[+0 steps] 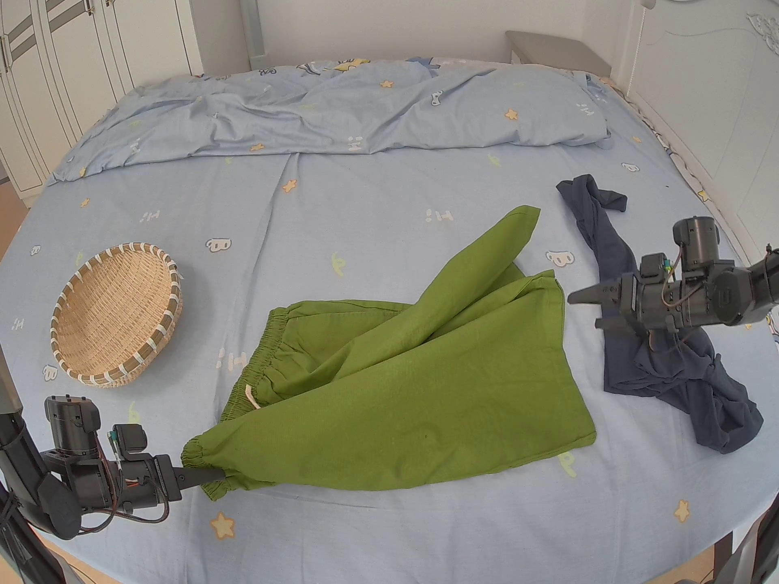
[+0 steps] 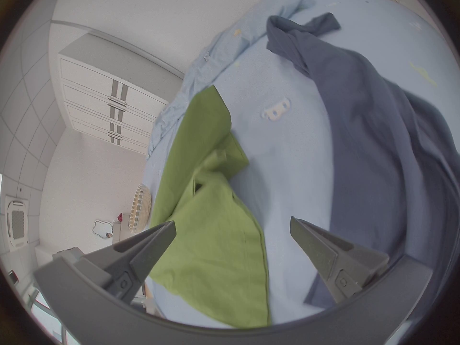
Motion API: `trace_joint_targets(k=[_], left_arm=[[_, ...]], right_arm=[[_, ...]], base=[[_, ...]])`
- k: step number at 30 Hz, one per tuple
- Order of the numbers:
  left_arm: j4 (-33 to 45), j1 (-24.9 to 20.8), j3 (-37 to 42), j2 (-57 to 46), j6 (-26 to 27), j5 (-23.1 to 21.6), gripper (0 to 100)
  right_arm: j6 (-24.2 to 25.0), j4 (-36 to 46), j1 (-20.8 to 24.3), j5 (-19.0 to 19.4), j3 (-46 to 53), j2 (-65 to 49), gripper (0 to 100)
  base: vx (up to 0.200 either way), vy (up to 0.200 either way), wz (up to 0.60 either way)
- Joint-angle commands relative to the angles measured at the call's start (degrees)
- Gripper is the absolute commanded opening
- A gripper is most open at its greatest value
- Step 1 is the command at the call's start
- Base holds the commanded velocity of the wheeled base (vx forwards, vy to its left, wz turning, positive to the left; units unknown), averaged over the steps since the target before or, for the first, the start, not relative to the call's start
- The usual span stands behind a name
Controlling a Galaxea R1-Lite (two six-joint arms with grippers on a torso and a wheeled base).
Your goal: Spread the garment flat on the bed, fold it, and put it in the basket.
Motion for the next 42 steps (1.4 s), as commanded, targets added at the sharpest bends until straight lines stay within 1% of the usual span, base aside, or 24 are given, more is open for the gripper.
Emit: trace_joint_targets(k=[1, 3, 4, 6, 8, 11, 13, 21, 22, 26, 30, 36, 38, 42], left_arm=[[0.0, 0.1, 1.0, -0.5, -0.1, 0.0, 0], [0.4, 0.1, 1.0, -0.5, -0.1, 0.0, 0], [0.8, 0.1, 1.0, -0.5, -0.1, -0.1, 0], [0.6, 0.1, 1.0, -0.4, -0.1, -0.1, 0], [0.7, 0.1, 1.0, -0.4, -0.1, -0.1, 0], [0.5, 0.0, 1.0, -0.3, -0.1, -0.1, 0], [0.4, 0.0, 1.0, -0.1, -0.1, -0.1, 0], [0.8, 0.1, 1.0, -0.5, -0.1, -0.1, 0], [0.8, 0.1, 1.0, -0.5, -0.1, -0.1, 0], [0.6, 0.1, 1.0, -0.5, -0.1, -0.1, 0], [0.5, 0.1, 1.0, -0.1, 0.0, 0.0, 0], [0.4, 0.1, 1.0, 0.0, 0.0, 0.0, 0], [0.2, 0.1, 1.0, 0.1, 0.0, 0.0, 0], [0.0, 0.1, 1.0, 0.1, 0.1, 0.0, 0]], right_arm=[[-0.5, -0.2, 0.1, 0.2, 17.0, -11.7, 100], [-1.5, -0.3, 0.5, 0.5, 20.6, -12.3, 100], [-3.2, -0.4, 0.9, 0.6, 24.4, -12.6, 100], [-5.4, -0.4, 1.0, 0.5, 27.6, -12.6, 100], [-5.9, 0.2, 1.3, 0.4, 30.1, -12.8, 100], [-6.0, -0.4, 3.9, 0.3, 33.9, -13.7, 100], [-6.2, -0.5, 4.7, 0.2, 34.9, -13.3, 100], [-5.9, -2.0, 4.9, 0.3, 35.1, -11.8, 100], [-5.6, -3.9, 4.8, 0.4, 34.5, -10.2, 100], [-5.4, -5.3, 4.8, 0.4, 34.0, -8.0, 100], [-5.4, -8.5, 4.4, 0.5, 33.7, -5.9, 100], [-5.3, -9.6, 4.3, 0.6, 32.2, -3.7, 100], [-5.0, -9.7, 4.3, 0.7, 31.8, -3.5, 100], [-2.9, -9.8, 4.9, 0.9, 30.8, -3.7, 100]], base=[[0.0, 0.0, 0.0], [0.0, 0.0, 0.0], [0.0, 0.0, 0.0], [0.0, 0.0, 0.0], [0.0, 0.0, 0.0], [0.0, 0.0, 0.0], [0.0, 0.0, 0.0], [0.0, 0.0, 0.0], [0.0, 0.0, 0.0], [0.0, 0.0, 0.0], [0.0, 0.0, 0.0], [0.0, 0.0, 0.0], [0.0, 0.0, 0.0], [0.0, 0.0, 0.0]])
